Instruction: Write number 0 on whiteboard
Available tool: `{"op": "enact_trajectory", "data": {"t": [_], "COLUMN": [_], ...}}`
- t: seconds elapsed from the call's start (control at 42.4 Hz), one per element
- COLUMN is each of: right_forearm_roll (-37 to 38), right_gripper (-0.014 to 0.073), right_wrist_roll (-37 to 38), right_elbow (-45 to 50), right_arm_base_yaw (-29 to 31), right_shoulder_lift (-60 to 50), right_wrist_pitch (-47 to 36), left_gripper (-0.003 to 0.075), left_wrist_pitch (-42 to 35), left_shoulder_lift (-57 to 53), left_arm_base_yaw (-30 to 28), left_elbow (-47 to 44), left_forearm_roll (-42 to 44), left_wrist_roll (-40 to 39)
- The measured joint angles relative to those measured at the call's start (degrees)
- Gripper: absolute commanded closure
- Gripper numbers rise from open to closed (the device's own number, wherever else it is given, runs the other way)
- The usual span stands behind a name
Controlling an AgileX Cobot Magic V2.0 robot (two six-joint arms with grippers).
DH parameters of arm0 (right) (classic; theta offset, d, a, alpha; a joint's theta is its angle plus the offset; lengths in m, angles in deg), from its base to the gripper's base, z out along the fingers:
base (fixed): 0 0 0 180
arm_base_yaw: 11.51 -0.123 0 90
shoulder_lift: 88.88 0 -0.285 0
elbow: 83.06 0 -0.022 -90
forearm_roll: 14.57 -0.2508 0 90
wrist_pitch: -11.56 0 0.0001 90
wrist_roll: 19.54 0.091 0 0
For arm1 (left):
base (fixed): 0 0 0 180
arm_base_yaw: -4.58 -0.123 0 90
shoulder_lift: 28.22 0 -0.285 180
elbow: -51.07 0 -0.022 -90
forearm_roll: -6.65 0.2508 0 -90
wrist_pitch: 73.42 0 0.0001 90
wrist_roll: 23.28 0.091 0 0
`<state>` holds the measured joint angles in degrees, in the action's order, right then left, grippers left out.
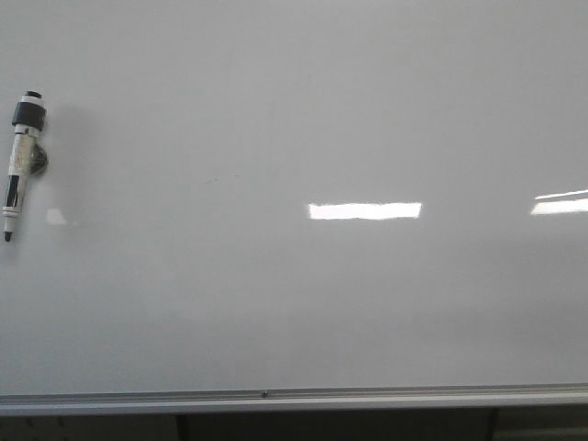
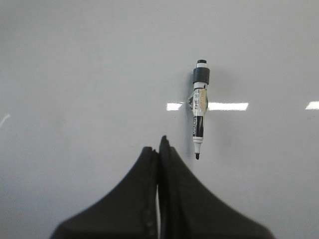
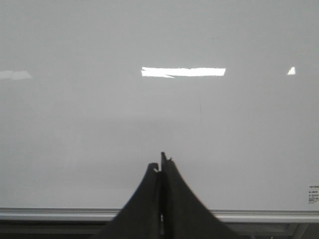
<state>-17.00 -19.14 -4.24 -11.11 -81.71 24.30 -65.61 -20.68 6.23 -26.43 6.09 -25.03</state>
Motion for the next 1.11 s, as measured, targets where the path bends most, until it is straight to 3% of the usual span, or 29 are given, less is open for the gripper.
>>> {"op": "enact_trajectory", "data": {"t": [0.401, 0.566, 0.683, 0.872, 1.107], "right_forearm_roll": [0.00, 0.00, 0.00, 0.00, 0.00], "right_gripper": [0.0662, 0.0662, 0.0662, 0.0662, 0.0662], "right_wrist_roll": [0.00, 0.00, 0.00, 0.00, 0.00], "right_elbow": [0.00, -0.35, -4.67, -17.97, -29.55], "right_arm_base_yaw": [0.00, 0.00, 0.00, 0.00, 0.00], "right_shoulder_lift": [0.00, 0.00, 0.00, 1.07, 12.65], "right_wrist_pitch": [-0.56, -3.14, -0.53, 7.88, 14.01], "left_gripper": [0.0740, 0.0739, 0.0739, 0.0739, 0.0739], "left_wrist_pitch": [-0.56, -7.81, -10.22, -3.63, 7.54], "left_shoulder_lift": [0.00, 0.00, 0.00, 1.89, 15.79], "left_arm_base_yaw": [0.00, 0.00, 0.00, 0.00, 0.00], "left_elbow": [0.00, 0.00, 1.86, 12.49, 21.67], "left_forearm_roll": [0.00, 0.00, 0.00, 1.02, 2.35], "left_wrist_roll": [0.00, 0.00, 0.00, 0.00, 0.00]}}
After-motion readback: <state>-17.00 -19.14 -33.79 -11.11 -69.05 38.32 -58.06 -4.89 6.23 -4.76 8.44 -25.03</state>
